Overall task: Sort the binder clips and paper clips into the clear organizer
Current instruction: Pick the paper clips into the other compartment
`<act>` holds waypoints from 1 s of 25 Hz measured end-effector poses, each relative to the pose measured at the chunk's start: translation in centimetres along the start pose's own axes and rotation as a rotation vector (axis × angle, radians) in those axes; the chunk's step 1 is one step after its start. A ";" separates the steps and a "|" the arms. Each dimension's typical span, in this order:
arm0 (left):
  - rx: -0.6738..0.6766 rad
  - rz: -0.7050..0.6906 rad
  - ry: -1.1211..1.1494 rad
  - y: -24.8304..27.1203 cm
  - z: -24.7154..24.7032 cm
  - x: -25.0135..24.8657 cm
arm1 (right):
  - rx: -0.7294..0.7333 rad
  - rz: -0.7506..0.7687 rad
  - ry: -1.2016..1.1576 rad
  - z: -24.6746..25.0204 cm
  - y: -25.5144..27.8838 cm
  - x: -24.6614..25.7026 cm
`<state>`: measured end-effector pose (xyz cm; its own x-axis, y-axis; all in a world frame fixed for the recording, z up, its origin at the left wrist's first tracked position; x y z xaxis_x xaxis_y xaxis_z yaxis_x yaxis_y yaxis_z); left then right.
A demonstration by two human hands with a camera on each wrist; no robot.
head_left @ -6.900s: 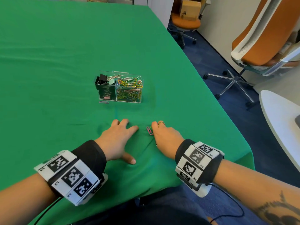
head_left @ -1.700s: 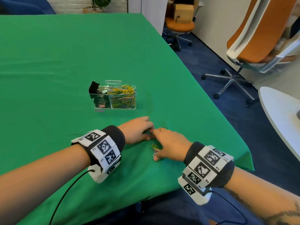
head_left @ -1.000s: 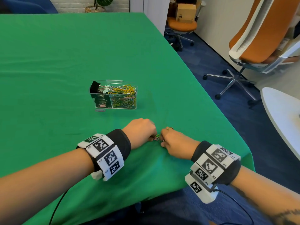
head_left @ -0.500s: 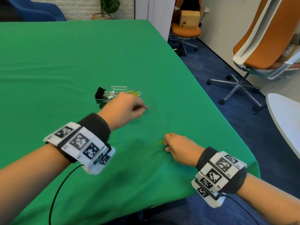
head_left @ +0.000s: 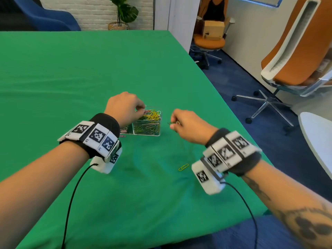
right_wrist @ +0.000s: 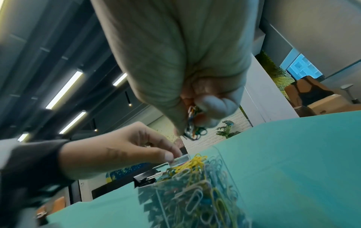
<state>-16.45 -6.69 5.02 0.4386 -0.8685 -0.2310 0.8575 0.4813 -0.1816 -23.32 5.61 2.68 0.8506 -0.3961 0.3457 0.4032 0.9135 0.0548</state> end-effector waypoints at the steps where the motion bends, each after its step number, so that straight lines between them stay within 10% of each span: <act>1: -0.006 0.009 0.021 0.0 0.2 0.2 | -0.019 0.014 0.002 0.8 -1.6 0.9; 12: -0.141 0.054 0.200 1.3 2.8 2.5 | 0.116 0.174 0.251 -0.6 -10.0 4.9; 21: -0.191 -0.010 0.227 2.6 2.8 0.8 | -0.214 0.091 -0.086 5.8 -4.0 -1.2; 25: 0.000 -0.253 0.230 5.5 -0.8 -4.3 | 0.221 0.060 0.131 -2.7 0.9 -4.0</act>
<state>-13.84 -0.19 4.28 0.1395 -0.9109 -0.3883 0.9314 0.2539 -0.2610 -25.42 7.73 -1.22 0.9128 -0.3365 0.2313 0.2799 0.9280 0.2458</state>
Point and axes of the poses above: each hand's wrist, its own y-axis away from the middle knuckle, its own z-axis out of the back of the hand, x = y × z, the point moved 9 cm from there along -y, towards the middle knuckle, and after that the axes turned 7 degrees about y, right-handed, at the moved point
